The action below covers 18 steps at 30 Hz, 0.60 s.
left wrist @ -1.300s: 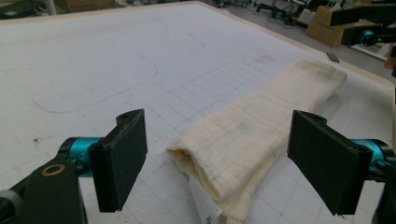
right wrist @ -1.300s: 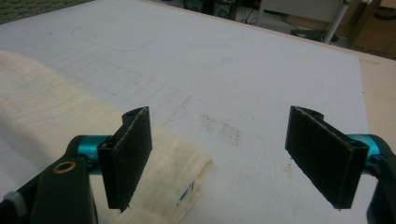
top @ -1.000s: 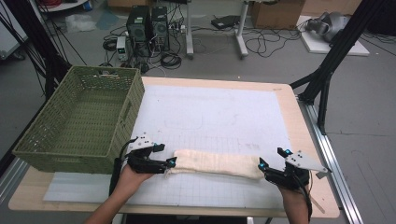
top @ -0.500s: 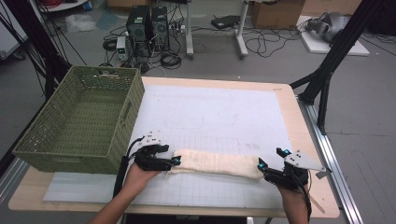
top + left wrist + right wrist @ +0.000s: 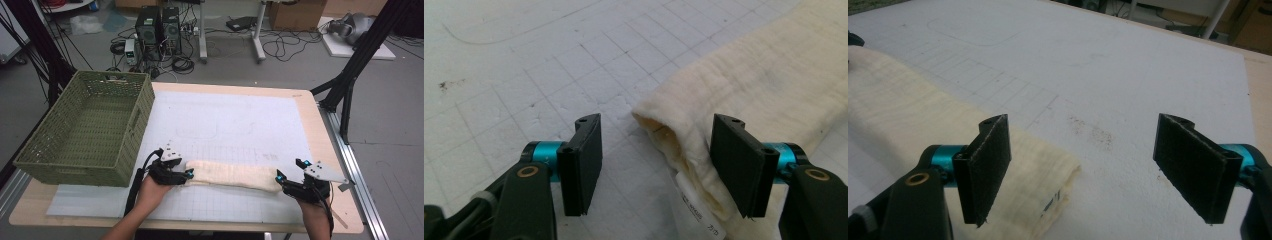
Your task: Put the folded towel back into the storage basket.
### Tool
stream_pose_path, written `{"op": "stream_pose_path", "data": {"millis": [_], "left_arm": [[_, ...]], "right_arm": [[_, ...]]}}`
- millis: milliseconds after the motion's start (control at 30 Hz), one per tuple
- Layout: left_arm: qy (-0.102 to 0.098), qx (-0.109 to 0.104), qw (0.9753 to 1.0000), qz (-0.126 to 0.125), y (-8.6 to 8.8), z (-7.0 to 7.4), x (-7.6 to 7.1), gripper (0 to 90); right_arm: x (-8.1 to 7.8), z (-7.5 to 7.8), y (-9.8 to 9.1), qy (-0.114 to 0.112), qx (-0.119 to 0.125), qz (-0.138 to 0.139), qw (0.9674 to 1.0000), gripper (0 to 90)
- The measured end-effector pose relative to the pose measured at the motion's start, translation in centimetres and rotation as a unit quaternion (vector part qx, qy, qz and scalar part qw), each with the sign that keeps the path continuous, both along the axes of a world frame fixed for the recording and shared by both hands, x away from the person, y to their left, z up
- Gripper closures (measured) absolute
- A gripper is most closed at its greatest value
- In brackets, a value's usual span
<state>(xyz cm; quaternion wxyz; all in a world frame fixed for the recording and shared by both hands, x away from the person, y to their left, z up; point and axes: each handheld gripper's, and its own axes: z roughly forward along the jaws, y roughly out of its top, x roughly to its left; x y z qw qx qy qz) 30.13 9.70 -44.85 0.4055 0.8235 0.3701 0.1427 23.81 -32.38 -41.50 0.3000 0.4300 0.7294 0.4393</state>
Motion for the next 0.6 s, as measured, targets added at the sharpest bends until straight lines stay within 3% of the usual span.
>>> {"op": "stream_pose_path", "data": {"millis": [367,567,600], "left_arm": [[-0.008,0.005,0.9999,-0.012,-0.2,-0.1,-1.3,41.4],[-0.008,0.000,0.9993,-0.037,-0.4,0.0,-1.7,66.9],[-0.004,-0.005,0.9993,-0.036,-0.4,0.0,-1.7,66.9]], "right_arm": [[0.0,-0.1,0.0,0.004,0.000,0.001,1.0000,22.1],[0.1,-0.1,0.1,0.005,-0.003,0.002,1.0000,22.2],[0.1,-0.1,0.1,0.005,-0.003,0.002,1.0000,22.2]]}}
